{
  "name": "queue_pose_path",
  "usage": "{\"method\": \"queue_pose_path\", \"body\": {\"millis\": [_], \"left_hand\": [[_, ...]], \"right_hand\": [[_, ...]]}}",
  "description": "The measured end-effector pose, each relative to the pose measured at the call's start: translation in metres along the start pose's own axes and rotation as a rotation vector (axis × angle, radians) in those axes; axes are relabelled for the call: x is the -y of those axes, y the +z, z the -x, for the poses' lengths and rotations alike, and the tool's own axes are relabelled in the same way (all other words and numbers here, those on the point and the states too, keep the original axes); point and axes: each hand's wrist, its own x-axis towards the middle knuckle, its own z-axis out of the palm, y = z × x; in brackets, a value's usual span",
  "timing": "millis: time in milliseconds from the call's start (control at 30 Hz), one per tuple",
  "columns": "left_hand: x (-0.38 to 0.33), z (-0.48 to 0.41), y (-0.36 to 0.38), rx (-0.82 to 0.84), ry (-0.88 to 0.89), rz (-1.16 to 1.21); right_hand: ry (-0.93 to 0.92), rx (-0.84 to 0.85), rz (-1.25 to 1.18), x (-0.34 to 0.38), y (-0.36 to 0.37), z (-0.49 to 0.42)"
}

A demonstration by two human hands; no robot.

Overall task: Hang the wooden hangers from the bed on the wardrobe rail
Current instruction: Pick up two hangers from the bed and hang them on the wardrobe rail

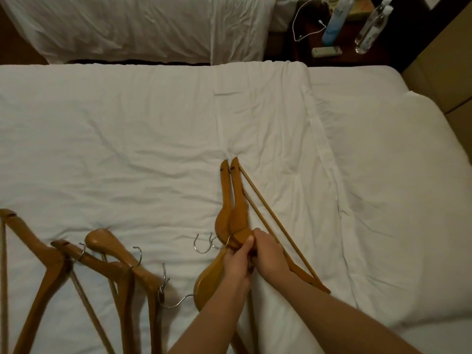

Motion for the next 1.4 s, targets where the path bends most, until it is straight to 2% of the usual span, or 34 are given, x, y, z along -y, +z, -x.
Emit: {"method": "queue_pose_path", "body": {"millis": [67,133,233,300,433,500,600,767,933,1100,1267,1400], "left_hand": [[-0.011,0.013,0.004,0.077,0.069,0.019],[-0.026,0.032,0.013,0.069,0.146,0.001],[-0.049,0.076,0.026,0.076,0.276,-0.035],[-0.066,0.109,0.029,0.089,0.373,-0.079],[-0.104,0.192,0.023,0.144,0.532,-0.203],[-0.113,0.231,0.011,0.068,0.592,-0.219],[-0.106,0.280,-0.021,-0.152,0.666,-0.183],[-0.068,0.352,-0.093,-0.469,0.741,-0.070],[-0.022,0.437,-0.201,-0.651,0.723,0.190],[0.070,0.540,-0.333,-0.824,0.718,0.439],[0.221,0.647,-0.417,-1.006,0.776,0.743],[0.366,0.723,-0.443,-1.255,0.763,0.915]], "right_hand": [[0.030,-0.001,-0.156,0.010,-0.014,0.007],[0.053,-0.016,-0.374,0.023,-0.032,0.019],[-0.079,-0.047,-0.366,0.046,-0.063,0.044],[-0.143,0.031,-0.403,0.067,-0.089,0.060],[-0.234,0.045,-0.424,0.113,-0.147,0.108],[-0.291,-0.005,-0.376,0.133,-0.171,0.133],[-0.368,-0.087,-0.371,0.159,-0.178,0.174],[-0.548,0.082,-0.387,0.210,-0.142,0.257],[-0.794,0.319,-0.269,0.268,-0.088,0.358],[-1.010,0.612,-0.132,0.305,-0.014,0.496],[-1.229,0.961,0.046,0.291,0.058,0.661],[-1.402,1.213,0.195,0.243,0.107,0.805]]}}
